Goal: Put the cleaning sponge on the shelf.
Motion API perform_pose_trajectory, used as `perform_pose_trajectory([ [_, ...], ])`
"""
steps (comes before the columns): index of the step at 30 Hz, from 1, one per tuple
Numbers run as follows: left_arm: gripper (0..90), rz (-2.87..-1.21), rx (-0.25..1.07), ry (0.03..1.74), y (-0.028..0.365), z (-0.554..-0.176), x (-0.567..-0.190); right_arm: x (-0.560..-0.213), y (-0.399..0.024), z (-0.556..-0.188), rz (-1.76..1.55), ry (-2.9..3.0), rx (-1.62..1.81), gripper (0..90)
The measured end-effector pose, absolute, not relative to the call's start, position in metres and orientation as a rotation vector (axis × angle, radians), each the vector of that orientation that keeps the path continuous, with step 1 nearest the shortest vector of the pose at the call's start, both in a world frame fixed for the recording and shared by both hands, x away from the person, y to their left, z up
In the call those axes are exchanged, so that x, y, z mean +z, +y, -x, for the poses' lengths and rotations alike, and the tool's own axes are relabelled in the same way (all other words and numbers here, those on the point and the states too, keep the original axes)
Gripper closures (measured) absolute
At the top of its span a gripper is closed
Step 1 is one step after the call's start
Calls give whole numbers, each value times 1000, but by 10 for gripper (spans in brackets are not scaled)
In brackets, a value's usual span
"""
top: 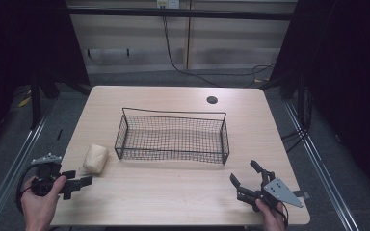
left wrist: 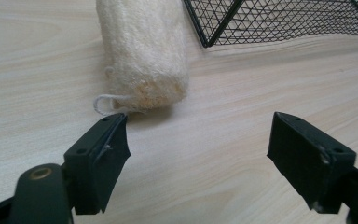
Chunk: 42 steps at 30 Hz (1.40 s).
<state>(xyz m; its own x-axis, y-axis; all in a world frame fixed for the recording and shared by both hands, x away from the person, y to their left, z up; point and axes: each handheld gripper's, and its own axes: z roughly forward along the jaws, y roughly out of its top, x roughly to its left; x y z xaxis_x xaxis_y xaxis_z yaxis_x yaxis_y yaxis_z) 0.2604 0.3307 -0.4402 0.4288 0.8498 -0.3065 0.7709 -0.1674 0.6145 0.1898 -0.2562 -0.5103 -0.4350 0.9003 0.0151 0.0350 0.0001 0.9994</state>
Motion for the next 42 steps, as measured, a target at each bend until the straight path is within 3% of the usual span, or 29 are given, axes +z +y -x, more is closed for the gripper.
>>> perform_pose_trajectory([
  [34, 177, -1996, 99, 1317, 320, -266, -425, -510, -256, -190, -993, 1554, 1522, 133],
  [42, 169, -2008, 97, 1390, 316, -279, -422, -510, -256, -190, -993, 1553, 1522, 133],
])
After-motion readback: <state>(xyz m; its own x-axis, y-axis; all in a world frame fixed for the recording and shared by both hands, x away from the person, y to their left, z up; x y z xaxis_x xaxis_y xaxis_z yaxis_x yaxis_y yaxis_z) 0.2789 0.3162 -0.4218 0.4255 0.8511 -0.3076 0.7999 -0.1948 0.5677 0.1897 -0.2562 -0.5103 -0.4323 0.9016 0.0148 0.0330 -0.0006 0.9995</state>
